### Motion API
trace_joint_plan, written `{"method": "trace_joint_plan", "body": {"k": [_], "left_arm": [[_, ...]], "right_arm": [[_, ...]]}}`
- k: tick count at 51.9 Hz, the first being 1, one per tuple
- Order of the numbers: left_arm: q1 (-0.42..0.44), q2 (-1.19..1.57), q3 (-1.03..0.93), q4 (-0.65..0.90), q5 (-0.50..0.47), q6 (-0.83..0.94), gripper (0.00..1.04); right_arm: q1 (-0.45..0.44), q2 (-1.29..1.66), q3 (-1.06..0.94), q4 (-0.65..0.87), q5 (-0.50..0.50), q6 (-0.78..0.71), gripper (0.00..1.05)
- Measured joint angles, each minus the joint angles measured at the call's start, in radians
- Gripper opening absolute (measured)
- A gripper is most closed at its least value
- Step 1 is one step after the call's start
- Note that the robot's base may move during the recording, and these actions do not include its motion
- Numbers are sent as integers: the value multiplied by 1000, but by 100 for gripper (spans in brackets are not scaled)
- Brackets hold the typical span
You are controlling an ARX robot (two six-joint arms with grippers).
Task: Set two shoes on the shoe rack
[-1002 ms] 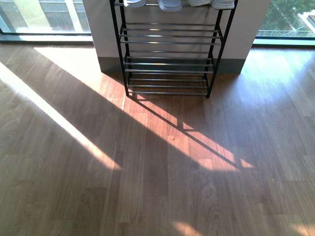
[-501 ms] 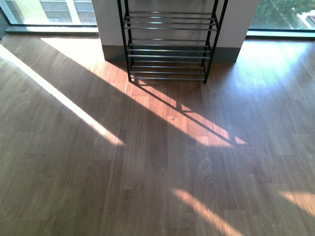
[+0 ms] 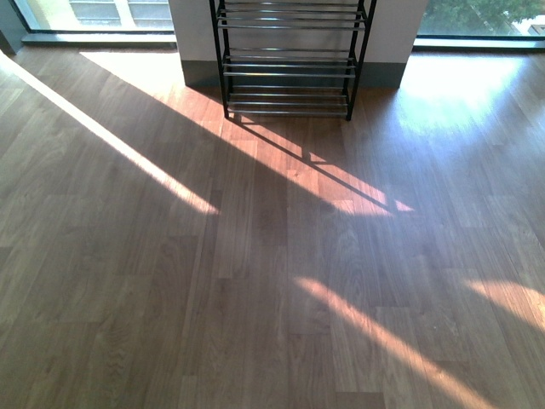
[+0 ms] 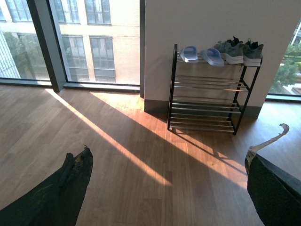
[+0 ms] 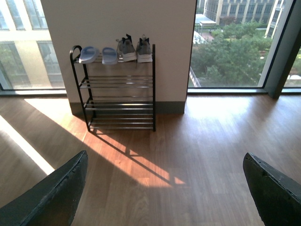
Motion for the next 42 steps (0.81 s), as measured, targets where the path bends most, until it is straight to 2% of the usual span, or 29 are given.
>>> {"method": "trace_joint_plan", "body": {"k": [42], "left_arm": [[0, 0, 0, 0, 0, 0, 95]], "right_arm": [[0, 0, 0, 0, -1, 0, 96]]}}
